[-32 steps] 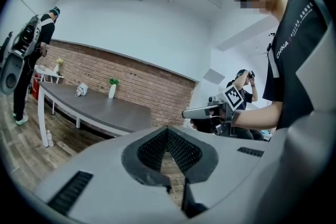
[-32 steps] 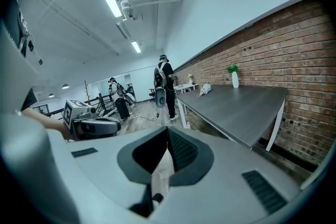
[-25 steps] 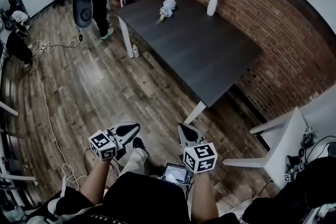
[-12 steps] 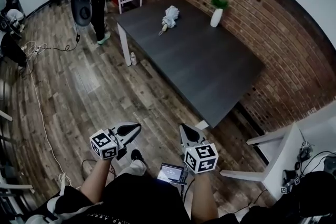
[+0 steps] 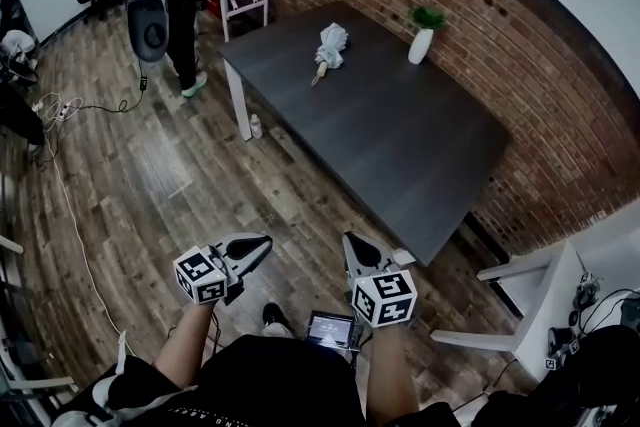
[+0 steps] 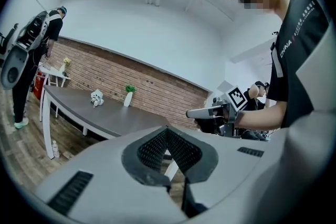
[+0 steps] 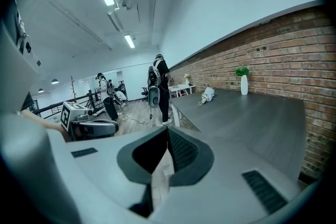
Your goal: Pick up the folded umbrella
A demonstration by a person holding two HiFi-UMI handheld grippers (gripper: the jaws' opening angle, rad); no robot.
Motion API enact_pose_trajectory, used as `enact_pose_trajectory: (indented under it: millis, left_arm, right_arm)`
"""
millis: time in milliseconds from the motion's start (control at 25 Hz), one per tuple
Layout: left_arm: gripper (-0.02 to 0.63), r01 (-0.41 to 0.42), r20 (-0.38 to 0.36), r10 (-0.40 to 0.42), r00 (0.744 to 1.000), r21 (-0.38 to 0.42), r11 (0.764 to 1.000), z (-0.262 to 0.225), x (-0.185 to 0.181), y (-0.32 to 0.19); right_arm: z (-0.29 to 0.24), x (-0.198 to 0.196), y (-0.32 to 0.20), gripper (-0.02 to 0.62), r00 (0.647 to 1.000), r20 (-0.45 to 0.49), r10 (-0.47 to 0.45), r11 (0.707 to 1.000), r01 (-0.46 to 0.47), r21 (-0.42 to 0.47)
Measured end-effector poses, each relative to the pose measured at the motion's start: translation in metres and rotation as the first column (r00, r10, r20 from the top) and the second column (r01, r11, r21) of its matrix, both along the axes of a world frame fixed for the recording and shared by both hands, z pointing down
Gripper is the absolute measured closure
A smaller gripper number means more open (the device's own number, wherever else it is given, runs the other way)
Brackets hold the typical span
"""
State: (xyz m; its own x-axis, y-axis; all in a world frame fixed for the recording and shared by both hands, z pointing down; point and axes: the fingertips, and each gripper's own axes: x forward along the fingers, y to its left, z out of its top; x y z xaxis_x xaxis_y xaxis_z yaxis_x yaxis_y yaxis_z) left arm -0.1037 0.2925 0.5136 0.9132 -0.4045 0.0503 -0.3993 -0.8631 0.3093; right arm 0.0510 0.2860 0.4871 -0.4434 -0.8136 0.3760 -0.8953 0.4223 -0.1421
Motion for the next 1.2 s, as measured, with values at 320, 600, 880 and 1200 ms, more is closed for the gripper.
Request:
enact_pose_trajectory:
  millis: [320, 600, 880, 1200]
  left_arm:
    - [0.603, -0.016, -0.021, 0.015, 1.0, -0.046, 0.999, 0.015, -0.017, -0.021]
    - [0.603, -0.008, -0.031, 0.006, 1.0, -0.061, 0.998, 0.021, -0.022, -0.049]
    - [0.603, -0.015, -0.003, 0.014, 1.0, -0.058, 0.998, 0.02, -0.018, -0.088]
    - [0.603, -0.01, 0.032, 0.012, 0.999, -0.045, 0.999, 0.013, -0.007, -0.158]
  right_arm:
    - [0.008, -0.013, -0.022, 0.586, 0.999, -0.015, 0.034, 0.999, -0.034, -0.027]
    - [0.016, -0.017, -0.048, 0.586, 0.999, -0.008, 0.037, 0.998, -0.037, -0.04]
    - [0.016, -0.018, -0.098, 0.586, 1.0, 0.011, 0.023, 0.999, -0.023, -0.03]
    - [0.013, -0.007, -0.168, 0.586, 0.999, 0.041, 0.023, 0.999, -0.022, -0.027]
